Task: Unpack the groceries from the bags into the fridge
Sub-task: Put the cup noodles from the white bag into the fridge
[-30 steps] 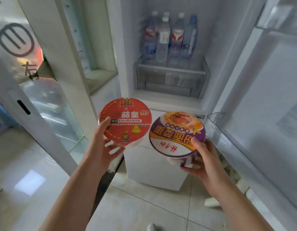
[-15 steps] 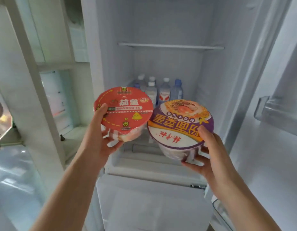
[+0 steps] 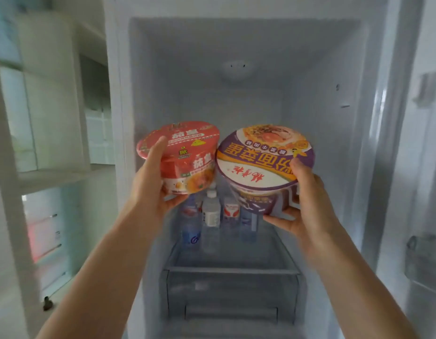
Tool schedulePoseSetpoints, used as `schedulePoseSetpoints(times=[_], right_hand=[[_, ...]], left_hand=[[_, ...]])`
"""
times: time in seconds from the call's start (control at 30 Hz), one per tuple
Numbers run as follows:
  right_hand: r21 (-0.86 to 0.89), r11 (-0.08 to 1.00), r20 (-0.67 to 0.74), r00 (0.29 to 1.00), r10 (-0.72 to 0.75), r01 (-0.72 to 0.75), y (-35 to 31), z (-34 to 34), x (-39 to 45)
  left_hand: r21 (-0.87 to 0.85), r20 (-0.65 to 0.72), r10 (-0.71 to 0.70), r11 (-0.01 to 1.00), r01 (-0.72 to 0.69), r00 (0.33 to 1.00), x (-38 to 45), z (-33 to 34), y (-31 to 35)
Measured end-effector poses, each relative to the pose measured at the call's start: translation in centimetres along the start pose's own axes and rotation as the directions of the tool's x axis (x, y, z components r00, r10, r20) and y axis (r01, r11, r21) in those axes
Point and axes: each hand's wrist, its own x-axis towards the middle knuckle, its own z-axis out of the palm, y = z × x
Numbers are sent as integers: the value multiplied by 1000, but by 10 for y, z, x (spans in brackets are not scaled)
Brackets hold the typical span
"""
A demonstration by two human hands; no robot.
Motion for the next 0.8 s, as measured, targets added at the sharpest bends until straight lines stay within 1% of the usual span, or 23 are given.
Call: schedulePoseSetpoints(times=[0.1,0.17,0.27,0.33,0.4,0.47,0.57,0.67,0.77,0.8], right_hand=[[-4,1000,-38,999,-16,16,-19,21,27],[2,1000,-66,998,-17,17,-31,34,46],[-54,998,-110,994,-17,11,-48,52,72],[-59,998,-114,993,6,-13,-56,59,89],[-37,997,-108,992,66,-70,-61,63,103],[-68,991,-97,990,106,-113,-63,65,116],[-120,985,-120,987,108,-122,-65,67,129],[-152,980,-94,989,113,-126,-69,69,138],[-168,981,-33,995,92,-96,-73,69,146],[-203,975,-14,996,85,-86,-74,67,145]], left_hand=[[16,48,14,1000,-15,999,32,12,14],[13,33,19,1000,-19,999,54,20,23],[58,15,17,998,-18,1000,86,34,36],[86,52,-12,996,7,999,108,39,43],[125,100,-54,991,41,994,126,42,48],[185,144,-91,981,63,985,142,45,49],[248,141,-140,963,102,980,156,50,49],[229,109,-177,962,149,978,164,55,47],[217,93,-165,966,142,982,170,57,43],[221,94,-165,965,141,982,172,57,41]])
